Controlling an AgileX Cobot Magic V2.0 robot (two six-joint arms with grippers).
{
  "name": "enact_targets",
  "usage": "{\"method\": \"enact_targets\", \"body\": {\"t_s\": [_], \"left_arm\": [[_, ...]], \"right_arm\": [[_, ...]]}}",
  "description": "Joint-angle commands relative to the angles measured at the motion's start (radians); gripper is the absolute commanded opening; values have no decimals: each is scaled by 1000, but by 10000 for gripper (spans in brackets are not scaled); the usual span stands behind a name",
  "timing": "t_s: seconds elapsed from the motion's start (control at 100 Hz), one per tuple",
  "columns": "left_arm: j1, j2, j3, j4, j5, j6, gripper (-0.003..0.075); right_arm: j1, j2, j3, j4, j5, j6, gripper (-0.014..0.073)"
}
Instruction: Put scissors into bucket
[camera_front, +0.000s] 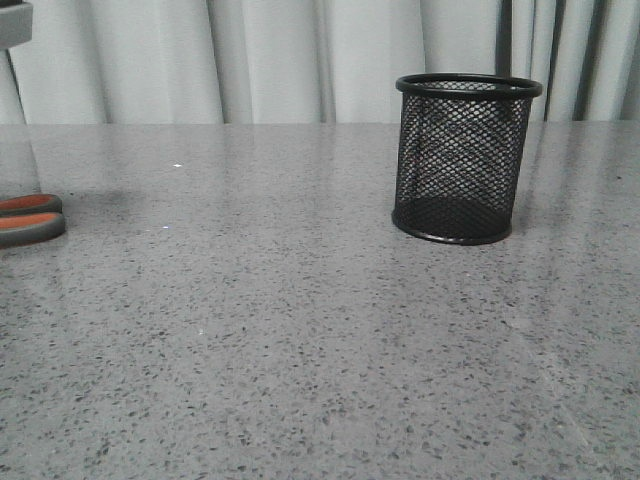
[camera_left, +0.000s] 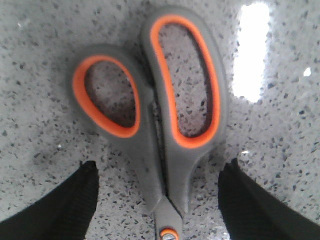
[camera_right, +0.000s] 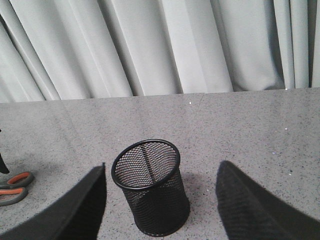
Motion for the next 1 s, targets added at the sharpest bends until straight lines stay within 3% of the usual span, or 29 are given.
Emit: {"method": "enact_targets", "body": {"t_s": [0.0,0.61,0.81,0.99], "left_arm": [[-3,-25,-31,-8,-2,-2,472],[-3,34,-31,-23,7,-13,465],[-3,34,-31,-60,27,-16,291],[-3,34,-31,-63,27,-108,146]], "right_arm": [[-1,12,-24,-7,-74,-11,426],[-1,12,-24,-7,-53,-11,426],[-1,12,-24,-7,-52,-11,426],[-1,12,-24,-7,-52,-11,426]]}}
